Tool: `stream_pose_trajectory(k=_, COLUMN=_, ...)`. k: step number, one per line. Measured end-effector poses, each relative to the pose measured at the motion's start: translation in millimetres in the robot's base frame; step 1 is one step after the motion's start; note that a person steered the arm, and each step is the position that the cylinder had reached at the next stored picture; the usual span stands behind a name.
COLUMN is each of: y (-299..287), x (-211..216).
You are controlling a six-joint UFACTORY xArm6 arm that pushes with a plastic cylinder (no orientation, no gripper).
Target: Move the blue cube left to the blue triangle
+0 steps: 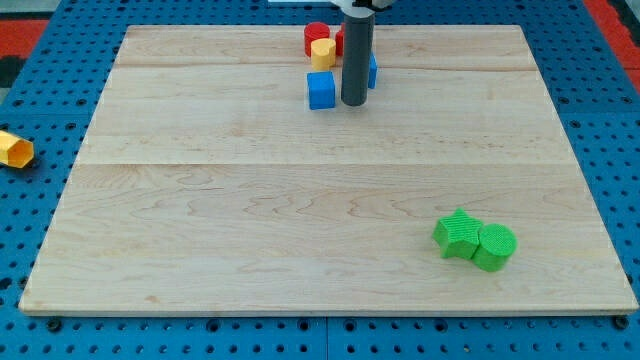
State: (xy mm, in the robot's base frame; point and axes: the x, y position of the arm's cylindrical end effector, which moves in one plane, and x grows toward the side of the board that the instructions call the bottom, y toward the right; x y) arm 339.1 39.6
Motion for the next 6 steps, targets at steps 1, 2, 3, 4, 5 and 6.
stream_pose_trajectory(k=1, y=0, x=-3)
stream_pose_trajectory(k=2, y=-2, x=51)
stream_pose_trajectory(k=3, y=-53, x=35)
stream_pose_trajectory(k=4, y=-60, x=-11)
stream_pose_trajectory(k=5, y=-60, x=-23)
stream_pose_trajectory(k=6, y=-51, x=27)
